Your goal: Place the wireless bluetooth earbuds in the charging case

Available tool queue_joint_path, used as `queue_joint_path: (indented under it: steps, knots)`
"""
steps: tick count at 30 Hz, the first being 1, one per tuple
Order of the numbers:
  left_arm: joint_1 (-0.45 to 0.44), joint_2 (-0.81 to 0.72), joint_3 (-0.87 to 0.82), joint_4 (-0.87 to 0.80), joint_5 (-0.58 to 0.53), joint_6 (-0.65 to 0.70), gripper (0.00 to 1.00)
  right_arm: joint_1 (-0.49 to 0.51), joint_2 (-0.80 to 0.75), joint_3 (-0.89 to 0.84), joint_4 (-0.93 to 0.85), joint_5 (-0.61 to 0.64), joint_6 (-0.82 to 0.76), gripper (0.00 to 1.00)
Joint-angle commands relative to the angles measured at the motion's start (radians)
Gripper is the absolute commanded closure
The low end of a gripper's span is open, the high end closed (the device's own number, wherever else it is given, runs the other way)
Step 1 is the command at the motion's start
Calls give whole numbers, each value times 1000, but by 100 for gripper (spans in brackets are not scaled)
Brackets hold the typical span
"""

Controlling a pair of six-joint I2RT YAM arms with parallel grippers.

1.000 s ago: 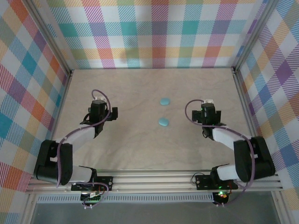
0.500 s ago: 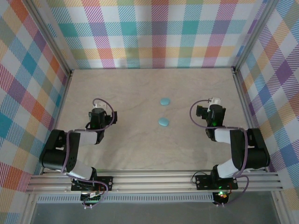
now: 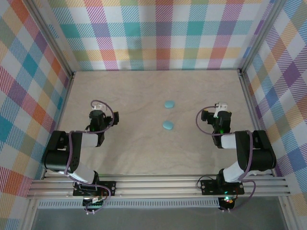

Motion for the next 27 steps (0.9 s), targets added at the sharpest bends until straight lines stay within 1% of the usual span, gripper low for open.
queue_joint_path:
  steps: [1,27]
  knots:
    - [11,12,-16,67,27,-2,0,-5,0,15,10,-27,16,0]
    - [11,13,-16,70,28,-2,0,-5,2,17,11,-47,7,0]
